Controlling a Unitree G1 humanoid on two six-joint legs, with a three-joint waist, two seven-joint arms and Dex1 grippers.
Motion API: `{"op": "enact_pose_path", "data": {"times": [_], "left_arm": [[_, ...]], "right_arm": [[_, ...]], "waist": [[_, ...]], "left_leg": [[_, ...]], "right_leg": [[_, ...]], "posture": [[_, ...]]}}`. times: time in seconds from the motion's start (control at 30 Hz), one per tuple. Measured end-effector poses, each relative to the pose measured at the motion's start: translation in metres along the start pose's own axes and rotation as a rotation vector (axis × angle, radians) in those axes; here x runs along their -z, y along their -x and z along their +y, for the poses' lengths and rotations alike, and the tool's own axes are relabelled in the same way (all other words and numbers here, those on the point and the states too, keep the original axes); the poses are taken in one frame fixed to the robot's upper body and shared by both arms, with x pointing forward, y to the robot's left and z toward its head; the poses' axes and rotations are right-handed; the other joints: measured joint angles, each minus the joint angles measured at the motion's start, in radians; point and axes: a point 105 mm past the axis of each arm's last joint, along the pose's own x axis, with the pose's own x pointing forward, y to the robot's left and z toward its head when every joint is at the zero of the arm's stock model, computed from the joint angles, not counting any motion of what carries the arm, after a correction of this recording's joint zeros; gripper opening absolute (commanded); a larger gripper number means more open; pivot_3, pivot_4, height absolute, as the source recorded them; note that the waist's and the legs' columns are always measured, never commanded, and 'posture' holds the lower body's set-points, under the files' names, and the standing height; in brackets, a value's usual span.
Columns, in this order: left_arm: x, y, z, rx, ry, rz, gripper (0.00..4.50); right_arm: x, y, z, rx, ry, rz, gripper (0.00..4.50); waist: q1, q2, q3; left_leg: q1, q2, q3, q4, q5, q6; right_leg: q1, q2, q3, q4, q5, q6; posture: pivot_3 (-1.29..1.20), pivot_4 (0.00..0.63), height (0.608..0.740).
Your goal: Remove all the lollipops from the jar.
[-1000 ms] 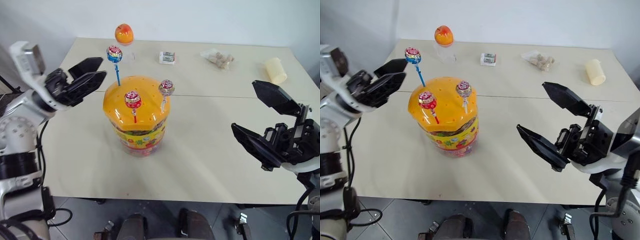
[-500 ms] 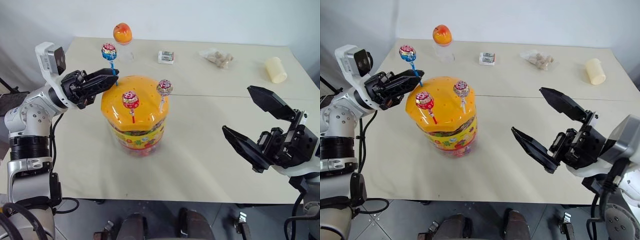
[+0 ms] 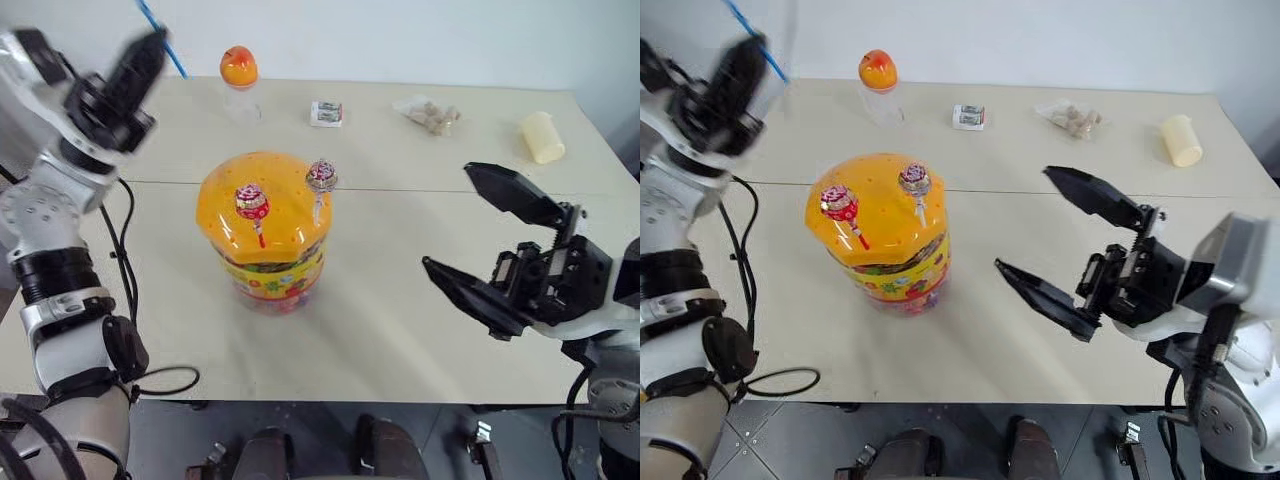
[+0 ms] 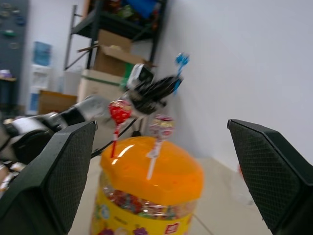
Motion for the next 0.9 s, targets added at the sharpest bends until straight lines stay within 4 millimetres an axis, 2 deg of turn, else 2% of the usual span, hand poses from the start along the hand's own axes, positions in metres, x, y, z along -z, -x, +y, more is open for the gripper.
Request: {"op": "enact_pose_path", "data": {"times": [0.03,0.13,0.17,0.23,0.3,0.37,0.47,0.5,0.53,0.67,0.8,0.9], "left_arm": [[-0.004,0.009,0.005,-0.068,-0.043,0.032,0.06],[0.000,0.063,0.022,-0.354,-0.195,0.287,0.06],[0.007,0.093,0.024,-0.475,-0.213,0.424,0.06],[0.015,0.146,0.022,-0.696,-0.162,0.555,0.06],[0.018,0.173,0.015,-0.808,-0.134,0.609,0.06],[0.025,0.208,-0.004,-0.920,-0.126,0.741,0.06],[0.058,0.256,-0.034,-1.039,0.025,0.950,0.06],[0.069,0.265,-0.040,-1.055,0.070,0.995,0.06],[0.076,0.264,-0.040,-1.060,0.084,0.980,0.06],[0.078,0.244,-0.036,-1.023,0.025,0.962,0.06],[0.086,0.241,-0.035,-1.014,0.034,0.984,0.96],[0.094,0.248,-0.041,-1.011,0.087,1.026,1.88]], "right_arm": [[0.005,0.001,0.002,-0.042,-0.014,0.032,4.50],[0.020,0.008,0.007,-0.177,-0.077,0.119,4.50],[0.026,0.012,0.009,-0.230,-0.093,0.150,4.50],[0.035,0.020,0.012,-0.299,-0.122,0.205,4.50],[0.039,0.024,0.014,-0.334,-0.139,0.223,4.50],[0.043,0.024,0.016,-0.379,-0.141,0.237,4.50],[0.055,0.029,0.019,-0.425,-0.162,0.274,4.50],[0.058,0.031,0.020,-0.433,-0.169,0.285,4.50],[0.061,0.033,0.019,-0.437,-0.172,0.293,4.50],[0.061,0.033,0.019,-0.448,-0.157,0.288,4.50],[0.062,0.031,0.017,-0.408,-0.158,0.269,4.50],[0.068,0.028,0.006,-0.289,-0.146,0.292,4.50]], "waist": [[-0.005,0.000,0.000],[-0.017,0.000,0.000],[-0.019,0.000,0.000],[-0.022,-0.001,0.000],[-0.010,-0.004,0.002],[-0.005,-0.005,0.002],[0.003,-0.004,0.002],[0.010,-0.004,0.002],[0.019,-0.004,0.002],[0.033,-0.005,0.002],[0.016,-0.004,0.002],[0.007,-0.004,0.002]], "left_leg": [[0.000,0.000,0.000,-0.001,0.000,0.000],[0.001,0.000,0.001,-0.003,0.000,0.000],[0.001,0.000,0.001,-0.003,0.000,0.000],[0.000,0.000,0.001,-0.003,0.000,0.000],[-0.003,0.001,0.000,0.000,0.000,0.000],[-0.003,0.001,0.000,0.001,-0.001,-0.001],[-0.002,0.001,0.001,0.000,-0.001,-0.001],[-0.002,0.001,0.001,0.001,-0.001,-0.002],[-0.003,0.001,0.000,0.001,-0.001,-0.002],[-0.002,0.001,0.000,0.002,-0.001,-0.002],[-0.001,0.002,0.002,0.000,-0.001,-0.003],[-0.002,0.002,0.005,-0.001,-0.002,-0.003]], "right_leg": [[0.000,0.000,0.000,0.000,0.000,0.000],[-0.001,0.000,0.000,-0.001,0.000,0.000],[-0.002,0.000,0.000,0.000,0.000,0.000],[-0.003,0.000,0.000,0.001,0.000,0.000],[-0.004,0.000,0.000,0.000,0.000,0.000],[-0.003,-0.001,0.001,0.000,0.000,0.000],[-0.003,0.000,0.001,0.000,-0.001,-0.001],[-0.004,0.000,0.001,0.001,-0.001,-0.002],[-0.004,0.000,0.001,0.001,-0.001,-0.002],[-0.003,0.000,0.002,0.002,-0.002,-0.003],[-0.005,0.000,0.002,0.003,-0.002,-0.004],[-0.009,0.001,0.003,0.005,-0.002,-0.004]], "posture": [[0.00,0.150,0.740],[0.00,0.150,0.740],[0.00,0.150,0.740],[0.00,0.150,0.740],[0.00,0.150,0.740],[0.00,0.150,0.740],[0.00,0.150,0.740],[0.00,0.150,0.740],[0.00,0.150,0.740],[0.00,0.150,0.740],[0.00,0.150,0.740],[0.00,0.150,0.740]]}}
